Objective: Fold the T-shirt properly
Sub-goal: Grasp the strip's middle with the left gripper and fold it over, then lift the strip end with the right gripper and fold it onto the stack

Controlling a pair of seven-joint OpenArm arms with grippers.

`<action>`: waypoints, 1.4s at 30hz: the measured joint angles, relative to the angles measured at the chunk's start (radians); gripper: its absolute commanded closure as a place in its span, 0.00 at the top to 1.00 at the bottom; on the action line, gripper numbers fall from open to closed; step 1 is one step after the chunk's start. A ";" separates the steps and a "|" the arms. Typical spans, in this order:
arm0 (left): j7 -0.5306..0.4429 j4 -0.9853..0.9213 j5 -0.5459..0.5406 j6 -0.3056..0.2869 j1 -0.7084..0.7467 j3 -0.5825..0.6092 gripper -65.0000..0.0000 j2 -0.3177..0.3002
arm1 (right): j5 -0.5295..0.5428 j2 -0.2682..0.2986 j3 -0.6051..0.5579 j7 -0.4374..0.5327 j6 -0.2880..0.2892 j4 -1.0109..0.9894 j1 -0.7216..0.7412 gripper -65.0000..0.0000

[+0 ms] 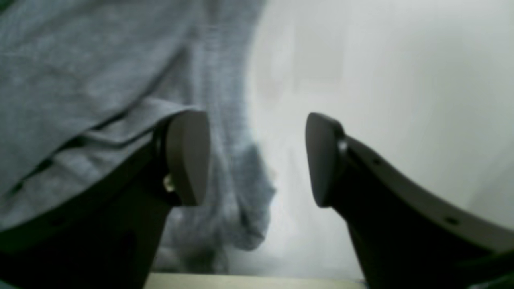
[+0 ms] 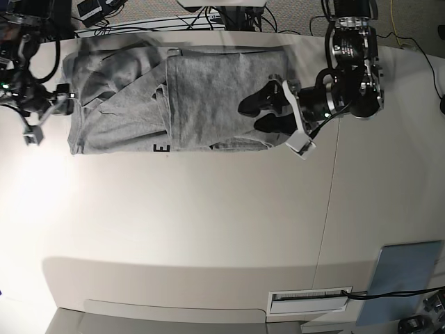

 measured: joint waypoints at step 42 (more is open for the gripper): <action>-0.020 0.000 0.058 -0.004 0.019 0.000 0.55 -0.007 | 0.436 -0.180 0.050 -0.057 0.278 -0.378 0.120 0.00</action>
